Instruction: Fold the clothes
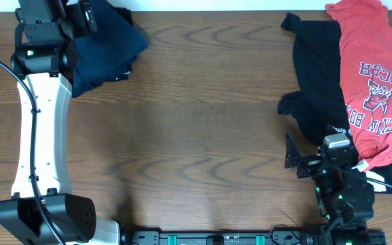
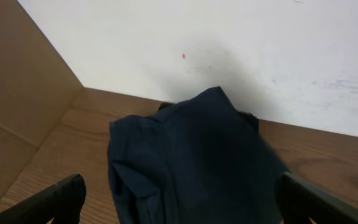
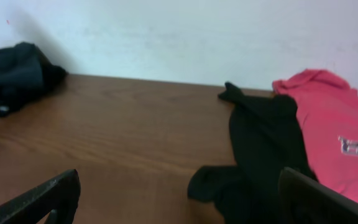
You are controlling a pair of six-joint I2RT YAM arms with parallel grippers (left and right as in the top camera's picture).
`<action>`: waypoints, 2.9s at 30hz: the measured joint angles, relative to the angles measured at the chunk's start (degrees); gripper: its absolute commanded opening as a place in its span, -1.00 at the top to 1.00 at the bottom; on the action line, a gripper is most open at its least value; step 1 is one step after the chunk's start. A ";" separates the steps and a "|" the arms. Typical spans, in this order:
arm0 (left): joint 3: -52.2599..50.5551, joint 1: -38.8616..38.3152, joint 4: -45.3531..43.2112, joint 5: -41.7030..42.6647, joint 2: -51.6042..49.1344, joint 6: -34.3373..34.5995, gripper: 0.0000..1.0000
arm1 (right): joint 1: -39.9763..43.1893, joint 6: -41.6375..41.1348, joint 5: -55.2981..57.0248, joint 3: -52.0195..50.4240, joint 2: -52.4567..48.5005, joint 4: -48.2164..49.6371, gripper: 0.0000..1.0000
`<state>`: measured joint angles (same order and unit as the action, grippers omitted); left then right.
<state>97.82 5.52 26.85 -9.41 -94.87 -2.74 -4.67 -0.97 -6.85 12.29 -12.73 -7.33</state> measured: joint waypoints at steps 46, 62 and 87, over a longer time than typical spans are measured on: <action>0.00 0.00 0.00 0.00 0.00 0.00 -0.96 | 0.00 0.00 -0.17 -11.67 12.00 3.69 -0.99; -1.97 -0.17 13.70 0.00 18.49 2.08 -0.96 | 0.00 0.00 -0.17 -11.69 12.04 3.74 -0.98; -81.11 1.75 -23.26 16.17 78.34 7.54 -0.96 | 0.00 0.00 -0.17 -11.74 12.04 3.74 -0.99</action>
<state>16.71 7.27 3.60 6.76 -16.53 4.80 -4.67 -0.97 -7.03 0.56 -0.69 -3.60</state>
